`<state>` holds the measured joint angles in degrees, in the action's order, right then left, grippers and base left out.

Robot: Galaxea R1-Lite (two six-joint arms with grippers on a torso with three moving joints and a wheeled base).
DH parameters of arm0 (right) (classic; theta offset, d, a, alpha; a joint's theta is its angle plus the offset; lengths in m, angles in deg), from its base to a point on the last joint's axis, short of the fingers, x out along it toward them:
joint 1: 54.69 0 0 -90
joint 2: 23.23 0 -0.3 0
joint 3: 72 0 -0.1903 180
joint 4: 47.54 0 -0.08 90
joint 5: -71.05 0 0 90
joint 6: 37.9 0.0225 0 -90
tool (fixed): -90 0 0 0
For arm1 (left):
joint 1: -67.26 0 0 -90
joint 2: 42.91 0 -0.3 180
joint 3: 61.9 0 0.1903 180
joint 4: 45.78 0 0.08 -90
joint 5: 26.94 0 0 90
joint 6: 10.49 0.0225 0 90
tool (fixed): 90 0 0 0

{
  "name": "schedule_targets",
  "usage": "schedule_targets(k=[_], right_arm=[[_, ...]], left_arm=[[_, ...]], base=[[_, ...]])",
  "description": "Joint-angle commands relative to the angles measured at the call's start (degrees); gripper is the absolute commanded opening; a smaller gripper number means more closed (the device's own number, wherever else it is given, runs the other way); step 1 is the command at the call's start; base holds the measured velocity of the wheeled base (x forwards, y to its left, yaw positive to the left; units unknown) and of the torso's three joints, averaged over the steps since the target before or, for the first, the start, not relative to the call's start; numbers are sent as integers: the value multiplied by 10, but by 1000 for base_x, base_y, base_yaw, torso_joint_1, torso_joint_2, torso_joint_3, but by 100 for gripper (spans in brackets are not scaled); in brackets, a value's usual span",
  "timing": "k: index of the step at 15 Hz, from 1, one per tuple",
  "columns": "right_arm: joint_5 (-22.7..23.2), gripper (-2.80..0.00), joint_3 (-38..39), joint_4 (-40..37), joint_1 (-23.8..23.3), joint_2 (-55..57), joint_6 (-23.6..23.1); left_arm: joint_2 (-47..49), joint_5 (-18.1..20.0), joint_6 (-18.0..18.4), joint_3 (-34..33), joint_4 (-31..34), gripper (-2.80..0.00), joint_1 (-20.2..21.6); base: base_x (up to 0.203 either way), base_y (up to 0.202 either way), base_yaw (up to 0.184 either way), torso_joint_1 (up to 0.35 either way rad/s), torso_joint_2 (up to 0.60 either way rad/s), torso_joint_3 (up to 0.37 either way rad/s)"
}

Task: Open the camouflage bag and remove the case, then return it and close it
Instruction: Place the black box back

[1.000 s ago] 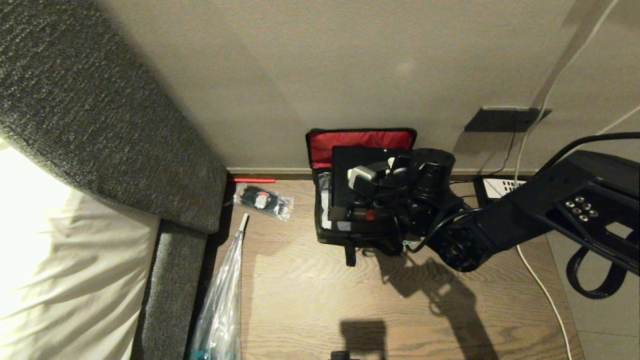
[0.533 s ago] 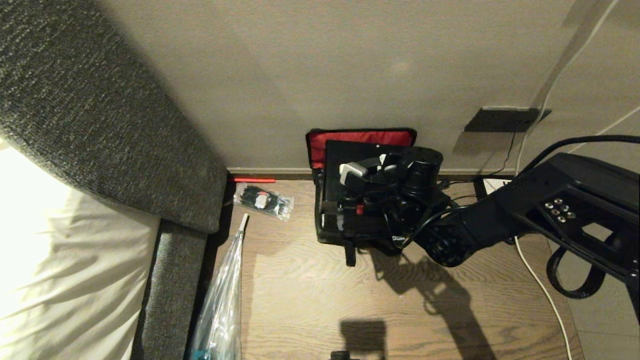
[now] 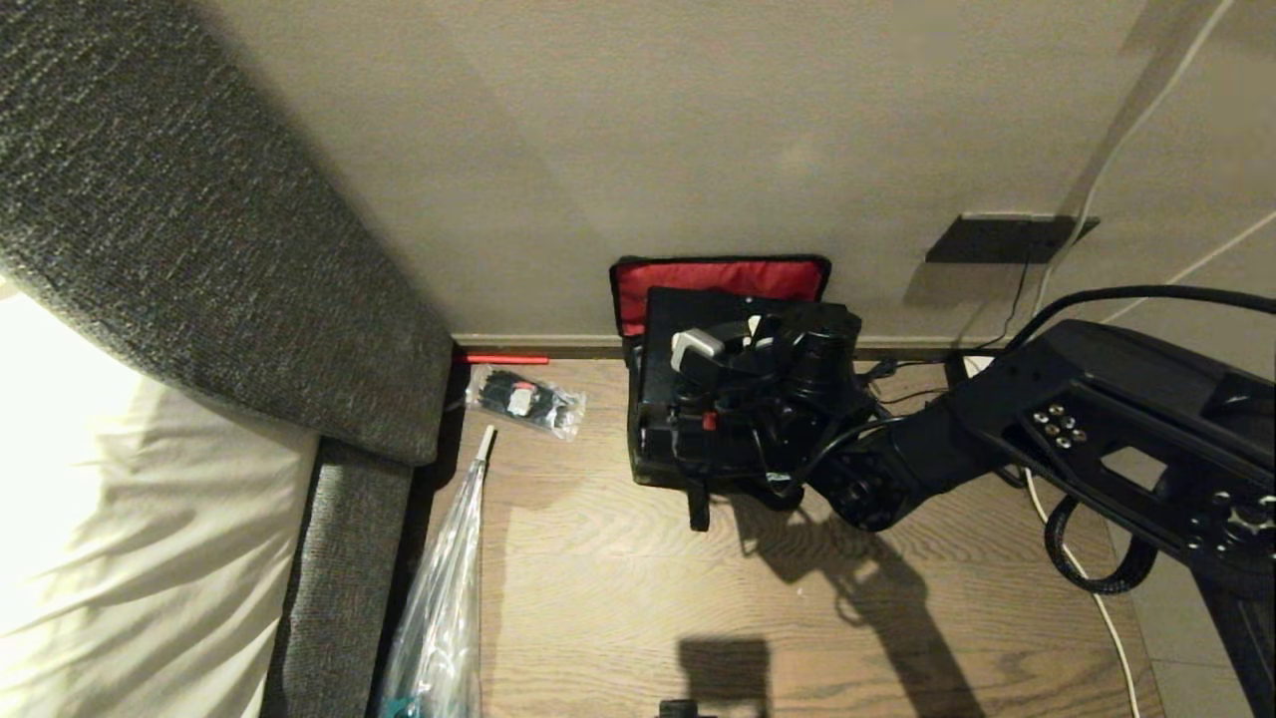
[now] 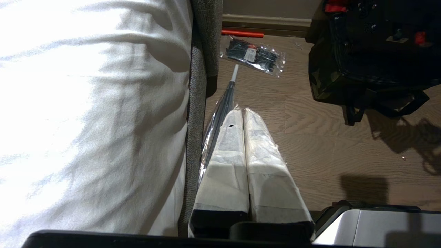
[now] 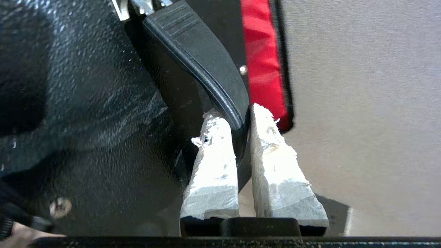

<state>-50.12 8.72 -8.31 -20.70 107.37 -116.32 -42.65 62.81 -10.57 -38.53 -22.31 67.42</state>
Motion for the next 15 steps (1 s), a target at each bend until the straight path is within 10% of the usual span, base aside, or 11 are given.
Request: schedule_targets(k=[1, 15], right_arm=[[-2, -280, 0, 4, -1, 12, -2], [0, -280, -5, 2, -28, 38, 14]], left_arm=[[1, 0, 0, 0, 0, -280, 0], [1, 1, 0, 0, 0, -280, 0]], base=[[0, 0, 0, 0, 0, 0], [0, 0, 0, 0, 0, 0]])
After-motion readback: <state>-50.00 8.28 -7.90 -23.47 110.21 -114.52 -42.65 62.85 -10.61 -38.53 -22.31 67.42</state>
